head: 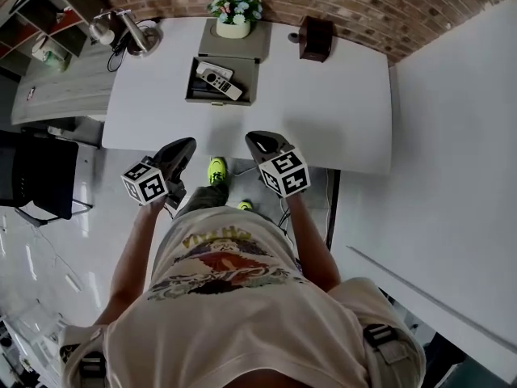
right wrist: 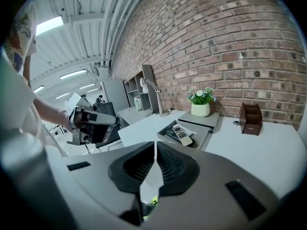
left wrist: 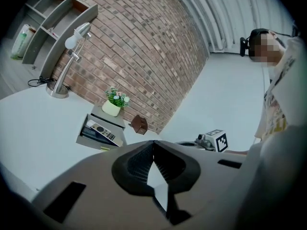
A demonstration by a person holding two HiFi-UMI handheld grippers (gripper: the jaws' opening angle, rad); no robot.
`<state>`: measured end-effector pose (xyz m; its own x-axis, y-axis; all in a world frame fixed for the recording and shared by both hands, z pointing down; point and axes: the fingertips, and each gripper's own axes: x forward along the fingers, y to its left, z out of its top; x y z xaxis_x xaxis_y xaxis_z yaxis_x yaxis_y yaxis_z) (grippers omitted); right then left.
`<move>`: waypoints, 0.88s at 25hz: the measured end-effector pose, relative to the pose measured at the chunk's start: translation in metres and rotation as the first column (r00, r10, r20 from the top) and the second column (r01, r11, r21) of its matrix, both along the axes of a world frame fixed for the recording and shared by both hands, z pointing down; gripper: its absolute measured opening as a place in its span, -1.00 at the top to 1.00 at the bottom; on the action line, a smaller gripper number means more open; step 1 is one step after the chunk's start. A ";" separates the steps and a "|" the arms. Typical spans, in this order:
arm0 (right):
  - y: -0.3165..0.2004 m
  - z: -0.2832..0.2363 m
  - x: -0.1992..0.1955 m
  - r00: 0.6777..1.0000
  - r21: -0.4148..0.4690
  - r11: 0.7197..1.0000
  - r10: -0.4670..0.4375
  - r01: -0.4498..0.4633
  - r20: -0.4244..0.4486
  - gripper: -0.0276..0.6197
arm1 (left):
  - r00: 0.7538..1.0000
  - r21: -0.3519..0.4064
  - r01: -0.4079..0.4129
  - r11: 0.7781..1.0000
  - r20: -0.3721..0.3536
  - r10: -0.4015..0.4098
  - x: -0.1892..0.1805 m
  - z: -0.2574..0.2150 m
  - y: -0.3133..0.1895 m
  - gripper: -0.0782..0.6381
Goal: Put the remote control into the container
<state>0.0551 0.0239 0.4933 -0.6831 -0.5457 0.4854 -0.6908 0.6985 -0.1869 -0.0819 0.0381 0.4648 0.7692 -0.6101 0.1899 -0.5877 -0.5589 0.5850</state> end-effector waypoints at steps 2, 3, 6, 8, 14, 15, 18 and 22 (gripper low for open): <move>0.010 -0.007 -0.001 0.999 0.012 1.000 -0.014 0.014 0.034 0.84 | 1.000 0.021 0.011 1.000 0.026 -0.011 0.000 -0.005 0.015 0.77; 0.015 -0.010 -0.001 0.998 0.018 1.000 -0.022 0.021 0.052 0.84 | 0.999 0.031 0.018 0.999 0.038 -0.019 0.000 -0.009 0.023 0.77; 0.031 -0.023 -0.002 0.993 0.039 0.998 -0.046 0.041 0.108 0.84 | 0.998 0.061 0.048 0.997 0.047 -0.051 0.002 -0.020 0.047 0.77; 0.041 -0.030 -0.004 0.988 0.052 0.997 -0.062 0.056 0.139 0.84 | 0.997 0.077 0.065 0.995 0.044 -0.068 0.003 -0.027 0.062 0.77; 0.069 -0.032 -0.012 0.983 0.057 0.993 -0.108 0.101 0.146 0.84 | 0.994 0.094 0.090 0.991 0.049 -0.095 0.004 -0.032 0.092 0.77; 0.072 -0.033 -0.011 0.983 0.058 0.993 -0.109 0.102 0.145 0.84 | 0.994 0.098 0.093 0.991 0.046 -0.098 0.005 -0.034 0.094 0.77; 0.074 -0.036 -0.007 0.987 0.074 0.994 -0.095 0.085 0.131 0.88 | 0.995 0.113 0.091 0.989 0.032 -0.096 0.010 -0.038 0.096 0.77; 0.071 -0.045 -0.006 0.988 0.098 0.994 -0.064 0.051 0.139 0.89 | 0.997 0.135 0.076 0.988 0.021 -0.079 0.016 -0.045 0.095 0.77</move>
<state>0.0489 0.0947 0.4479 -0.7731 -0.5421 0.3294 -0.6200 0.7554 -0.2119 -0.0656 0.1330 0.4197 0.7144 -0.6891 0.1215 -0.6464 -0.5835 0.4916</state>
